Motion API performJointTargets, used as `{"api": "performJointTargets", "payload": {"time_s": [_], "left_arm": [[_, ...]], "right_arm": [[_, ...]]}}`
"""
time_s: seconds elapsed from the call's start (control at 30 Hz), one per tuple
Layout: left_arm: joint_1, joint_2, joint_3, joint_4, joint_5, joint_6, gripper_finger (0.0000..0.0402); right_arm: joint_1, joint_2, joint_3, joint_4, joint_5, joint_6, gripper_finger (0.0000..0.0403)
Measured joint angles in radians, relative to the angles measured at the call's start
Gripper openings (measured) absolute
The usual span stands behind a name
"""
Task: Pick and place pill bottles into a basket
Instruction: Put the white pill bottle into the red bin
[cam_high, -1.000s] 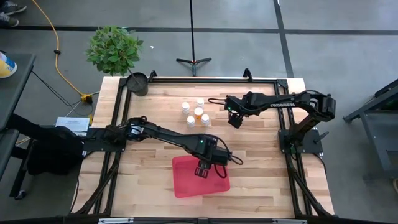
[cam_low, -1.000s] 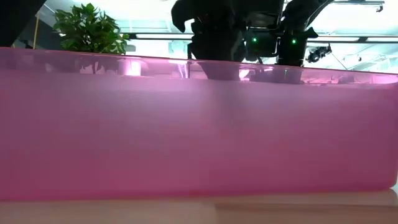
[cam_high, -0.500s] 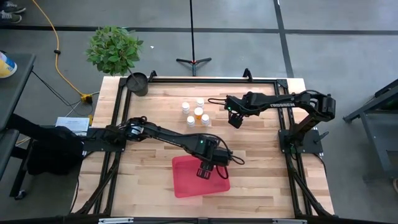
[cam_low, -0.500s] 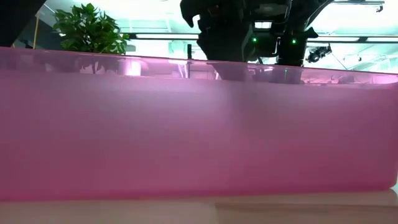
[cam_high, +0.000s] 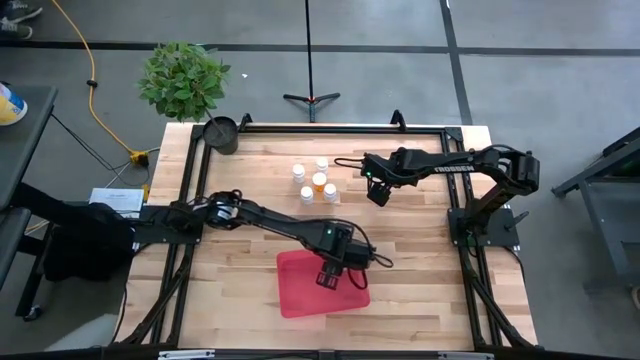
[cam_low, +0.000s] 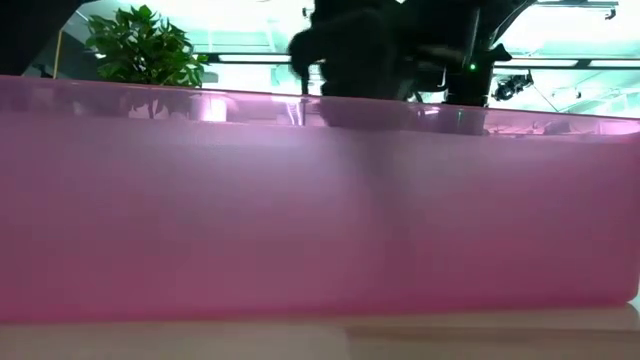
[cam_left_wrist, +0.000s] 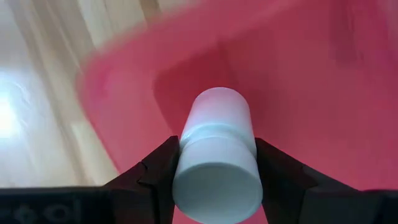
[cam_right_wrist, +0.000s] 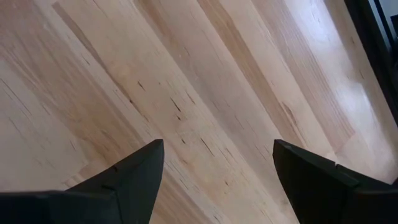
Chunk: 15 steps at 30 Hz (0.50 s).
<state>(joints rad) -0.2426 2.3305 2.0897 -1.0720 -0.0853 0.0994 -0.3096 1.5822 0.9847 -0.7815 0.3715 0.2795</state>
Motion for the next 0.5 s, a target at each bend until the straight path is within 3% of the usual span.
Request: {"api": "performJointTargets", "payload": {"time_s": [0.27, 0.5], "left_arm": [[0.000, 0.013, 0.003, 0.031, -0.008, 0.002, 0.0209], [0.000, 0.013, 0.003, 0.023, -0.013, 0.002, 0.0271]], "right_arm": [[0.000, 0.000, 0.000, -0.002, 0.000, -0.003, 0.0291], [0.000, 0.000, 0.000, -0.005, -0.004, -0.004, 0.0291]]}}
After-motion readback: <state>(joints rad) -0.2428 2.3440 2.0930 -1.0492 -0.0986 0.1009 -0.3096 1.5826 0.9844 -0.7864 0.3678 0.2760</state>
